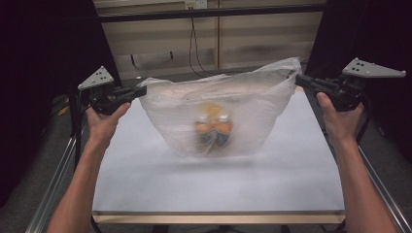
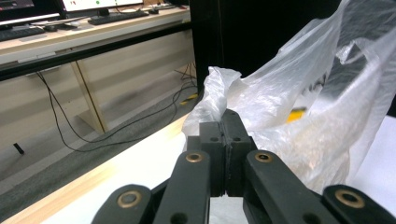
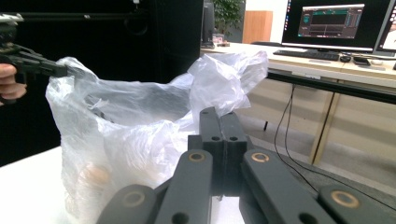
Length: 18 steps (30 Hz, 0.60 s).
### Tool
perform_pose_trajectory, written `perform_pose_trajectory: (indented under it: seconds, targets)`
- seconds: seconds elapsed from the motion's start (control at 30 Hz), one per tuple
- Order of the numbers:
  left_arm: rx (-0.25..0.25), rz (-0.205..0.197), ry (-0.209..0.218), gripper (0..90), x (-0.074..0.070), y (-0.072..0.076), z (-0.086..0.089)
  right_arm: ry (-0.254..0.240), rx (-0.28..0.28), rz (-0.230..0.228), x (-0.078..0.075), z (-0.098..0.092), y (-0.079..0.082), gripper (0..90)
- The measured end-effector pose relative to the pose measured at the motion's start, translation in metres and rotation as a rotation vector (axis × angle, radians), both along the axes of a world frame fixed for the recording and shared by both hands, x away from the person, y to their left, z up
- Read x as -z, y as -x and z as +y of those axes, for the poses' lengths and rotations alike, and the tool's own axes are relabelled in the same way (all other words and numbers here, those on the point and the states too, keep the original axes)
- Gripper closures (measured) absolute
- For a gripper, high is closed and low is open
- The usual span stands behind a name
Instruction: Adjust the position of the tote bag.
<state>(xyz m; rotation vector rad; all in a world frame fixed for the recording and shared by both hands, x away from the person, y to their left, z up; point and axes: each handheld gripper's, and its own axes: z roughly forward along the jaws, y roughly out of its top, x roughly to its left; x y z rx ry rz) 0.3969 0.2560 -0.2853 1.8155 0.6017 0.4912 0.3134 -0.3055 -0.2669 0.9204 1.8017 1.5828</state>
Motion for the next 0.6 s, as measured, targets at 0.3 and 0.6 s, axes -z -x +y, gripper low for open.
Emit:
perform_pose_trajectory:
  seconds: [0.3,0.6]
  targets:
    - [0.014,0.002,-0.033,89.8,0.009,0.005,0.000,0.040,0.015,0.031,0.017,-0.002,0.004,90.0]
    - [0.035,0.030,-0.088,89.8,0.033,0.006,-0.008,0.082,0.012,0.074,0.040,0.003,0.002,90.0]
